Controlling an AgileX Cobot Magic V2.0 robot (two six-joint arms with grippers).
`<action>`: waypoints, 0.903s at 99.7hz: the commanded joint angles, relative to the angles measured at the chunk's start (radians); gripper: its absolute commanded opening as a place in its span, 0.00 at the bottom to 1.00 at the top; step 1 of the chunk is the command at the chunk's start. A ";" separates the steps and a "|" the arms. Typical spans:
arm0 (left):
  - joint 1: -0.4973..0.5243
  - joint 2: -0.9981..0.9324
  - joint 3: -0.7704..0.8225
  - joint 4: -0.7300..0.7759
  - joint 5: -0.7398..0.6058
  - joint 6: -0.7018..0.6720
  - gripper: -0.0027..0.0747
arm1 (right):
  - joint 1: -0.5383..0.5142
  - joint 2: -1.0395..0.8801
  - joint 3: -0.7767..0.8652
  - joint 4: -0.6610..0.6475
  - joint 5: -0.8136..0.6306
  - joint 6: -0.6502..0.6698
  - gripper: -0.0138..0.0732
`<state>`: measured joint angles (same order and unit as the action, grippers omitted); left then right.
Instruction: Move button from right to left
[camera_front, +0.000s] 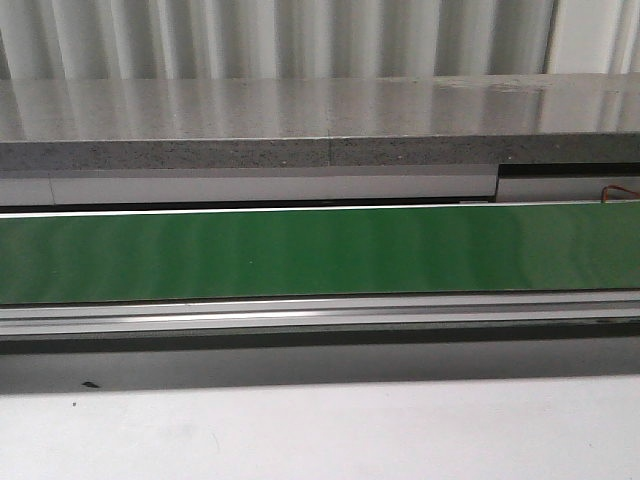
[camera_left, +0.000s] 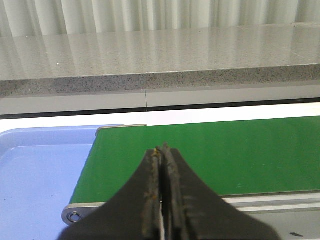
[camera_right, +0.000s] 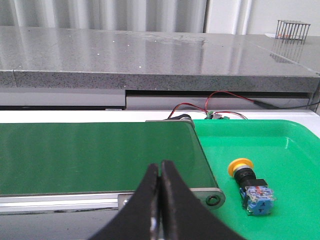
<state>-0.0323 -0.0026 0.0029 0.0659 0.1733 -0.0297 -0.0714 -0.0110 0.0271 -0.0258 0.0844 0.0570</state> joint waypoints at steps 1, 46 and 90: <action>-0.005 -0.033 0.039 -0.004 -0.080 -0.007 0.01 | -0.006 -0.019 -0.021 -0.012 -0.072 -0.003 0.08; -0.005 -0.033 0.039 -0.004 -0.080 -0.007 0.01 | -0.006 0.000 -0.157 -0.012 0.045 -0.003 0.08; -0.005 -0.033 0.039 -0.004 -0.080 -0.007 0.01 | -0.005 0.316 -0.525 -0.012 0.484 -0.003 0.08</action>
<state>-0.0323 -0.0026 0.0029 0.0659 0.1733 -0.0297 -0.0714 0.2278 -0.4160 -0.0258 0.5336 0.0570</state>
